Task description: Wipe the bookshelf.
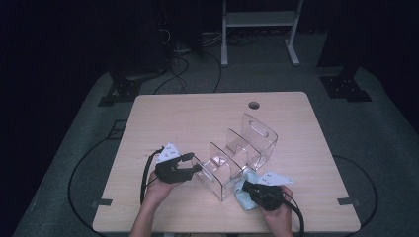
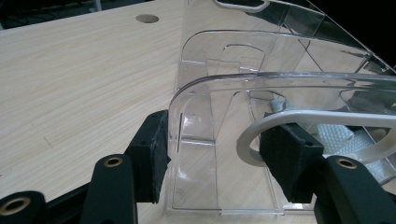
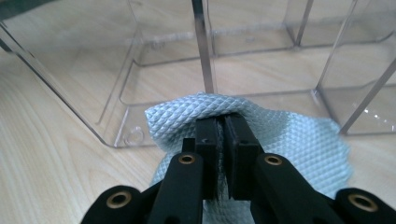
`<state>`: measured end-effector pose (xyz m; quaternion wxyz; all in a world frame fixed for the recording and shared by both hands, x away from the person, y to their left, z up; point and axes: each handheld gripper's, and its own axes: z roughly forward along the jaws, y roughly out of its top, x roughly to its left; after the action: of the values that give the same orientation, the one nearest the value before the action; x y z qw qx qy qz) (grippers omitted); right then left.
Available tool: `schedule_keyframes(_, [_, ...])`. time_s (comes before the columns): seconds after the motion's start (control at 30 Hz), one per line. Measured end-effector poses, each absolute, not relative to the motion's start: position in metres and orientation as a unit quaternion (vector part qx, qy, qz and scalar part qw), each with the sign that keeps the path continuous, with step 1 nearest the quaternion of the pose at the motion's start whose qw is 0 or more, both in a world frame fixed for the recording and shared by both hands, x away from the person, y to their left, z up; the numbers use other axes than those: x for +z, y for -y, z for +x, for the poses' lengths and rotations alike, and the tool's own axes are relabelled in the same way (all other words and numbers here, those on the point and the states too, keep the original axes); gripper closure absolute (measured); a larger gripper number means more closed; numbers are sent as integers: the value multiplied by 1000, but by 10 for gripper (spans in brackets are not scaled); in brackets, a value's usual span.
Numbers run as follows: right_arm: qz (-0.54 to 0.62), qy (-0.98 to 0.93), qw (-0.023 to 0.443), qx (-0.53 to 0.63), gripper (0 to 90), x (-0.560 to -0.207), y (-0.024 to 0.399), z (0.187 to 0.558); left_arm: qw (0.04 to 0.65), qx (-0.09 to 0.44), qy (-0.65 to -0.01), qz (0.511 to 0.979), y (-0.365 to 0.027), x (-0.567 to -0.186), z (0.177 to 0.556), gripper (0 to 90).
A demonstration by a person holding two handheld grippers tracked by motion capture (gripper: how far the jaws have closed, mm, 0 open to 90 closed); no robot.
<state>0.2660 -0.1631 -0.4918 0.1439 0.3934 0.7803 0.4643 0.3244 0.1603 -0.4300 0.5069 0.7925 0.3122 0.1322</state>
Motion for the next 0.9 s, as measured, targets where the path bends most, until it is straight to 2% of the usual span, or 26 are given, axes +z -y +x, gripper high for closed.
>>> schedule_keyframes(0.13, [391, -768, 153, 484, 845, -481, 167, 265, 508, 132, -312, 792, -160, -430, 325, 434])
schedule_keyframes(0.4, [401, -779, 132, 463, 845, -499, 164, 268, 507, 132, -312, 793, -160, -430, 325, 436])
schedule_keyframes(0.5, [397, -776, 136, 470, 845, -495, 166, 268, 508, 131, -312, 792, -161, -430, 325, 436])
schedule_keyframes(0.7, [411, -741, 160, 506, 845, -472, 189, 266, 507, 132, -313, 792, -160, -430, 324, 436])
schedule_keyframes(0.9, [442, -707, 188, 519, 846, -460, 214, 279, 507, 133, -314, 792, -160, -430, 324, 436])
